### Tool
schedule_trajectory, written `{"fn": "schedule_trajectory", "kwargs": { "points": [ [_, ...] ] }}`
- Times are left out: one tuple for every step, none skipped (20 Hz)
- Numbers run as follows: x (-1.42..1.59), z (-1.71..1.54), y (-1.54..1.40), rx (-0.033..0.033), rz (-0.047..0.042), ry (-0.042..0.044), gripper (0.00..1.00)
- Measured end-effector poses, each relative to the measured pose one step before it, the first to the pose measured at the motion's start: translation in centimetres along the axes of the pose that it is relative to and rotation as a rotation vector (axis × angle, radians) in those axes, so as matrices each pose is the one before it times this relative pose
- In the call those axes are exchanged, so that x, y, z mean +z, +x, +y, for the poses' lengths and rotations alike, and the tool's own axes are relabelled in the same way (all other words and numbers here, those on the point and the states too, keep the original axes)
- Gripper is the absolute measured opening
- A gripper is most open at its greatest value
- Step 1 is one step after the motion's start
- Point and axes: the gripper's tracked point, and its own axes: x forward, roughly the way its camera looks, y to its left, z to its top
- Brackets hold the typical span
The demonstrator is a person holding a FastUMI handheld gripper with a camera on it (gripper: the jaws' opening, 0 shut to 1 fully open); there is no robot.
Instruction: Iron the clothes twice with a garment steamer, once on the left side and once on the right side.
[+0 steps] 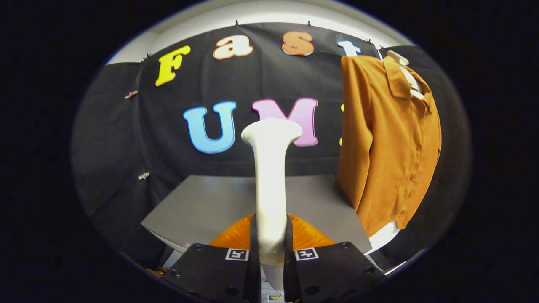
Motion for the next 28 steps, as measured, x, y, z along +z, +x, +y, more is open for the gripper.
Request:
{"fn": "schedule_trajectory", "kwargs": {
  "points": [
    [1.22,-0.357,-0.969,0.00725,-0.05024,-0.00836,0.24],
    [1.01,-0.465,-0.786,0.00446,-0.04257,-0.00309,0.24],
    [1.044,-0.646,-0.893,0.00071,-0.04061,0.00072,0.24],
    [0.924,-0.757,-0.714,-0.00388,-0.03742,-0.00146,0.24],
    [0.828,-0.851,-0.545,-0.00824,-0.03828,-0.00395,0.24],
    [0.756,-1.008,-0.512,-0.01324,-0.03409,-0.00662,0.24],
    [0.552,-1.292,-0.426,-0.01939,-0.02721,-0.00626,0.24],
    [0.371,-1.337,-0.369,-0.02231,-0.01726,-0.00197,0.24],
    [0.295,-1.297,-0.21,-0.01941,-0.01663,0.00438,0.24],
    [0.226,-1.158,-0.105,-0.01327,-0.01098,0.00447,0.24],
    [0.078,-1.1,0.09,-0.00881,-0.00869,0.00147,0.24],
    [-0.003,-1.134,0.027,-0.00897,-0.00884,-0.00065,0.24],
    [-0.202,-1.338,-0.256,-0.01065,-0.0062,-0.00007,0.24],
    [-0.16,-1.276,-0.031,-0.01237,-0.00763,0.00182,0.24],
    [-0.344,-1.207,0.19,-0.01413,-0.00273,-0.00194,0.24],
    [-0.458,-1.098,0.28,-0.01279,0.00565,-0.00267,0.24],
    [-0.644,-1.085,0.339,-0.01618,0.00768,-0.0029,0.24],
    [-0.665,-0.988,0.318,-0.01629,0.00976,-0.00204,0.24],
    [-0.534,-0.897,0.43,-0.01679,0.00649,0.0046,0.24],
    [-0.608,-0.754,0.353,-0.01342,0.00449,0.00469,0.24],
    [-0.655,-0.624,0.373,-0.00748,0.0052,0.00378,0.24],
    [-0.539,-0.507,0.429,-0.00333,0.00418,0.00361,0.24],
    [-0.558,-0.485,0.489,-0.00407,0.00343,0.00112,0.24],
    [-0.545,-0.532,0.501,-0.00483,0.00349,0.0018,0.24],
    [-0.421,-0.339,0.386,-0.00282,0.00294,0.00236,0.24],
    [-0.615,-0.475,0.285,-0.00406,0.00613,0.00403,0.24],
    [-0.719,-0.506,0.318,-0.00588,0.01066,0.00623,0.24],
    [-0.764,-0.488,0.299,-0.00579,0.01079,0.00799,0.24]
  ]
}}
